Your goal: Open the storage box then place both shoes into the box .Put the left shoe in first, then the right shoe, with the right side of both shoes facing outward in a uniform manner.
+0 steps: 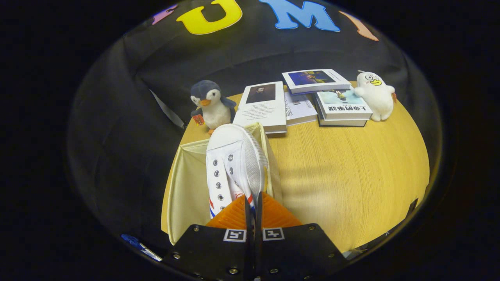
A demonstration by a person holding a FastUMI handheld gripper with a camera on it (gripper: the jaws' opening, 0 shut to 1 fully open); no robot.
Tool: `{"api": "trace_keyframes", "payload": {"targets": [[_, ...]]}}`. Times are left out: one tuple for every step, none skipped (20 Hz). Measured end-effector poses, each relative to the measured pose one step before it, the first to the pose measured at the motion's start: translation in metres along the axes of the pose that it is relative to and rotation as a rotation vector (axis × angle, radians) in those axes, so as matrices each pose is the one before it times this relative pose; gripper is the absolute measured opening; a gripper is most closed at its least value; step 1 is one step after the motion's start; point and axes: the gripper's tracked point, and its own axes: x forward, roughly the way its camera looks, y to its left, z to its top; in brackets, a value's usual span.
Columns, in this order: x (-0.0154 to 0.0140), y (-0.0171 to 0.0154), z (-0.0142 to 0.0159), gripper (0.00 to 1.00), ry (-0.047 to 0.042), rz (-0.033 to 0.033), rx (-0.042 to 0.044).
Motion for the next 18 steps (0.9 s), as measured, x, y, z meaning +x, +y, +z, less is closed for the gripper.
{"api": "trace_keyframes", "payload": {"targets": [[-0.0071,0.00316,0.00348,0.17,-0.0121,0.02515,0.02182],[-0.00189,0.00291,0.00752,0.33,-0.03367,0.01771,0.00806],[-0.00578,0.00095,0.00852,0.61,-0.02909,0.00906,0.00203],[-0.00891,-0.00239,0.00471,0.8,-0.0237,-0.00242,-0.01108],[-0.0047,-0.00314,0.00614,0.99,-0.02044,-0.00366,-0.01732],[-0.00926,-0.00379,0.00598,0.98,-0.02515,0.00065,-0.01768],[-0.00593,-0.00247,0.00661,0.98,-0.03119,-0.00125,-0.01732],[-0.00949,-0.00433,0.00737,0.98,-0.03175,-0.00327,-0.02002],[-0.00911,-0.00592,0.00676,0.98,-0.03216,-0.00852,-0.02349],[-0.00953,-0.00814,0.00738,0.98,-0.02908,-0.01158,-0.02254],[-0.01009,-0.00738,0.00618,0.98,-0.02725,-0.01073,-0.01964],[-0.01053,-0.00927,0.0087,0.98,-0.02925,-0.01359,-0.0162],[-0.00863,-0.01046,0.00749,0.98,-0.03086,-0.01466,-0.01456],[-0.00939,-0.011,0.00689,0.98,-0.02849,-0.01593,-0.01572],[-0.00916,-0.01201,0.0052,0.98,-0.02665,-0.01263,-0.01711],[-0.0087,-0.01201,0.00569,0.98,-0.02412,-0.01712,-0.01644],[-0.00768,-0.01173,0.00714,0.98,-0.02287,-0.01431,-0.01226],[-0.00929,-0.01021,0.00571,0.98,-0.02311,-0.01274,-0.01128]]}}
